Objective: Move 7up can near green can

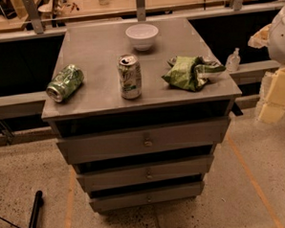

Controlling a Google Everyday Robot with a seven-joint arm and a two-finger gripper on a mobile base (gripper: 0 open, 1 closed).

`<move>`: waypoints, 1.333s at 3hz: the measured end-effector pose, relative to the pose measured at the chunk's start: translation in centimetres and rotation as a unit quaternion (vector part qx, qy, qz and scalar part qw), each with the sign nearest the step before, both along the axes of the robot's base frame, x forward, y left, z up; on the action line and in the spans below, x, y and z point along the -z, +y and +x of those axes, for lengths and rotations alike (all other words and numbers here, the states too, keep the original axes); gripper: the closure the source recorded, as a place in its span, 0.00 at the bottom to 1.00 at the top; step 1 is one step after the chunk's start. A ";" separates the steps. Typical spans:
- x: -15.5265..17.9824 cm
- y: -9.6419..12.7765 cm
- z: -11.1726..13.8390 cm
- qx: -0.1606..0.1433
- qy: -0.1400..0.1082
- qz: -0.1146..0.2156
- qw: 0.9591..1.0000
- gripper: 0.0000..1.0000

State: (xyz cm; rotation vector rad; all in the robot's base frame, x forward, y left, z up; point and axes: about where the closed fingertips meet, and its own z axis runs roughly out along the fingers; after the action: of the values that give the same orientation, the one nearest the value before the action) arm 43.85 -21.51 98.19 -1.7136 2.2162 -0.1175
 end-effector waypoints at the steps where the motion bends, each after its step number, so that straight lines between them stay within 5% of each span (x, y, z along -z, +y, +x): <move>1: 0.0 0.0 0.0 0.000 0.000 0.000 1.000 0.00; 2: -0.1 0.2 0.3 -0.007 -0.002 0.010 1.000 0.00; 3: -0.2 2.1 4.7 -0.038 -0.011 0.039 0.998 0.00; 4: -1.5 6.1 11.2 -0.077 -0.036 0.106 0.991 0.00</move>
Offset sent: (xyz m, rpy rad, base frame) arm 0.0075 0.0024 -0.0028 0.0464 0.0129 0.0351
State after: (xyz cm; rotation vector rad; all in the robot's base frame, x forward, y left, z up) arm 55.02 -15.39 99.71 -1.7243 1.9596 0.0884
